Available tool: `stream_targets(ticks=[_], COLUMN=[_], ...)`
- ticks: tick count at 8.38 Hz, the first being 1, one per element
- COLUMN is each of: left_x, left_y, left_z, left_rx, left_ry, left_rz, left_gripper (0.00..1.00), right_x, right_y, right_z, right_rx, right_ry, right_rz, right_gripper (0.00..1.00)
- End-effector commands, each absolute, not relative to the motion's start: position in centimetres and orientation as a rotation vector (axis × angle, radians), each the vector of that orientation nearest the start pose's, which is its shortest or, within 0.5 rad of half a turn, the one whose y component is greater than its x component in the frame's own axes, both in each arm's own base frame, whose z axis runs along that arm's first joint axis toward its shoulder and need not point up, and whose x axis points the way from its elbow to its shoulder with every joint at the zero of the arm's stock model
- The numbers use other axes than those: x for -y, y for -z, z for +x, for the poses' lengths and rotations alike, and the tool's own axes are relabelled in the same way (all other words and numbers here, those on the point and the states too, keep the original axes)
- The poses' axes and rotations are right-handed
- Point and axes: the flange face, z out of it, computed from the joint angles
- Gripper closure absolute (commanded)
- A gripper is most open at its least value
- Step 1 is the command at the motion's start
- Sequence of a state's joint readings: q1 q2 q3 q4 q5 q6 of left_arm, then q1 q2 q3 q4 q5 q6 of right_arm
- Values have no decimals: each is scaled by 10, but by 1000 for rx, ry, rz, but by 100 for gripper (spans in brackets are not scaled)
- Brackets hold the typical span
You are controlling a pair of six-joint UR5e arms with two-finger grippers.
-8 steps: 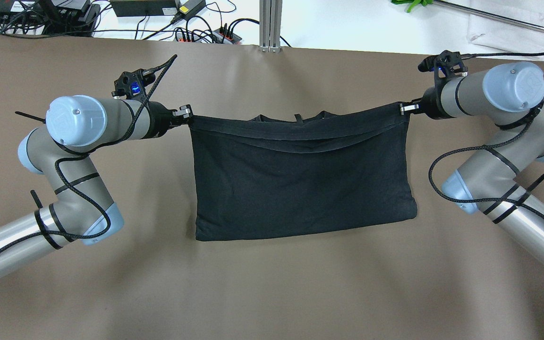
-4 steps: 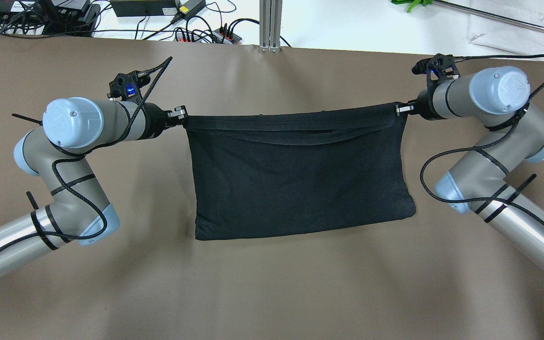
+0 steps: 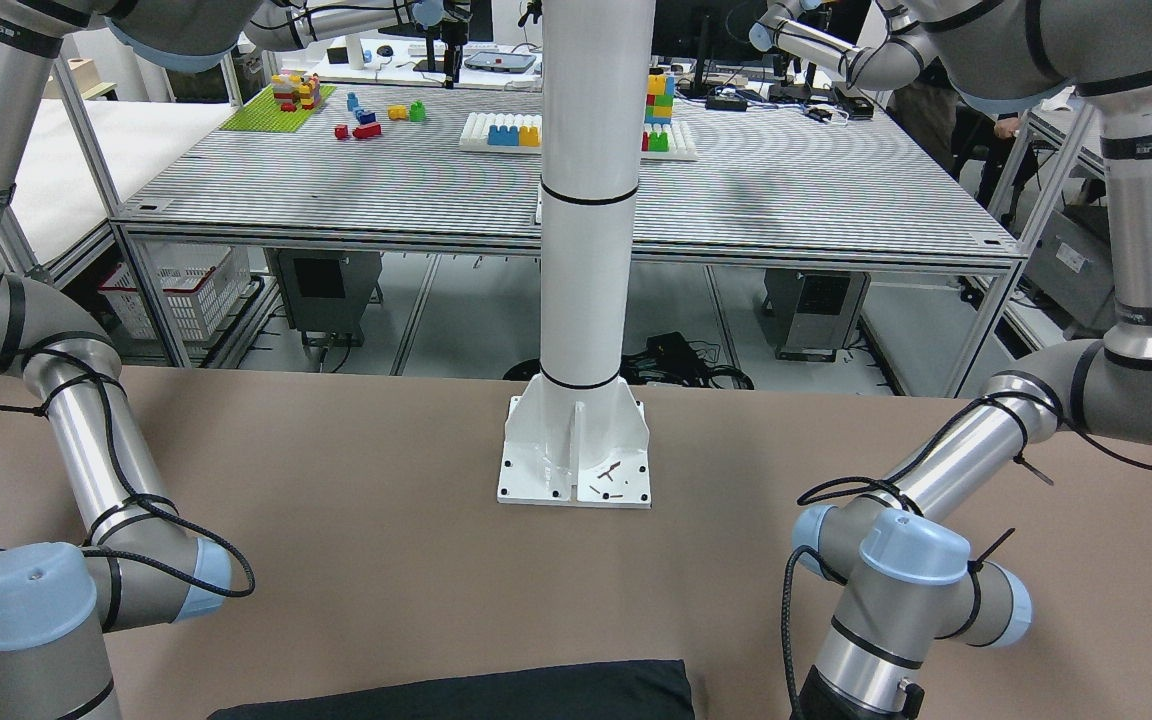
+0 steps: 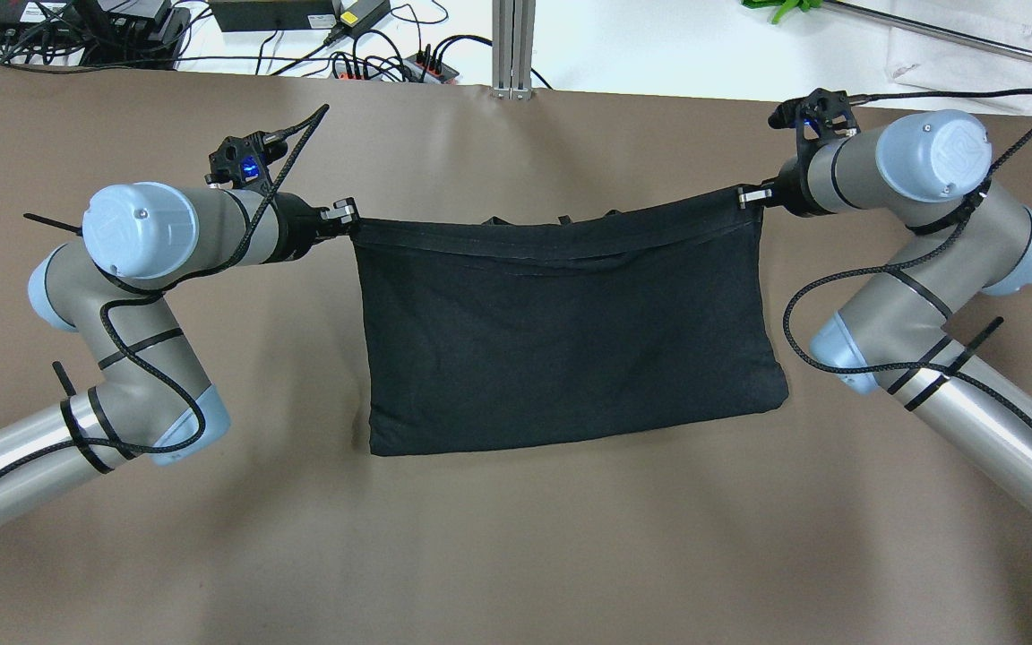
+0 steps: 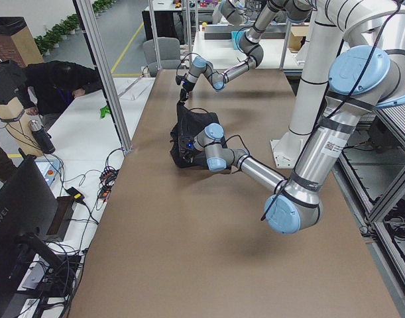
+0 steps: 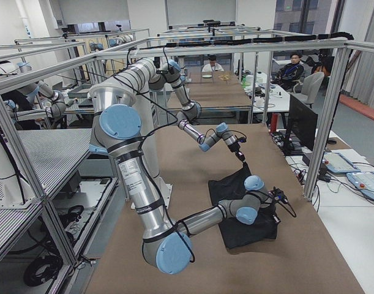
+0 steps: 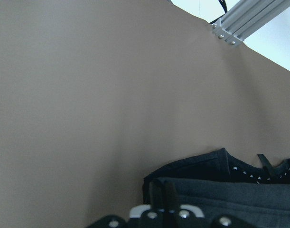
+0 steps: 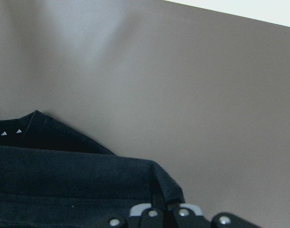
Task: Fold clothes
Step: 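Hold the folded hem with both grippers above the collar, then lower the hem onto the collar and open both grippers, withdrawing them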
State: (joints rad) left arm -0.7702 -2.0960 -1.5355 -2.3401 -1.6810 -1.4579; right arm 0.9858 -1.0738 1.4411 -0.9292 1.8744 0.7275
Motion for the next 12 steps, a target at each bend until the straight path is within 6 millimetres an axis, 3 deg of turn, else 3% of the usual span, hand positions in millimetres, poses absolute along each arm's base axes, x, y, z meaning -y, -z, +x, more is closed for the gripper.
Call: stream_targets(ticks=[1, 2, 3, 5, 6, 8, 9, 10, 12], left_x=[566, 568, 572, 585, 584, 581, 579, 577, 576], left_y=[-267, -267, -268, -271, -269, -265, -264, -262, -262], left_z=[403, 402, 399, 379, 379, 376, 374, 372, 371], left_rx=[-1211, -1205, -1185, -1174, -1182, -1191, -1194, -1198, -1199], left_ry=[503, 518, 546, 550, 532, 533, 533, 532, 534], left_rz=[467, 481, 524, 532, 524, 530, 534, 536, 539], left_gripper=[100, 49, 6, 6, 6, 5, 5, 5, 5], right_x=[647, 647, 647, 653, 647, 602, 580, 570, 543], right_y=[-350, -354, -362, -383, -394, -432, -440, -446, -457], right_z=[-304, -304, -302, -292, -290, -277, -269, -275, -307], right_rx=[827, 821, 799, 752, 773, 837, 824, 823, 839], right_ry=[25, 23, 62, 118, 118, 154, 152, 137, 98], right_rz=[625, 619, 631, 624, 584, 405, 378, 352, 282], right_gripper=[100, 54, 6, 6, 6, 6, 6, 6, 6])
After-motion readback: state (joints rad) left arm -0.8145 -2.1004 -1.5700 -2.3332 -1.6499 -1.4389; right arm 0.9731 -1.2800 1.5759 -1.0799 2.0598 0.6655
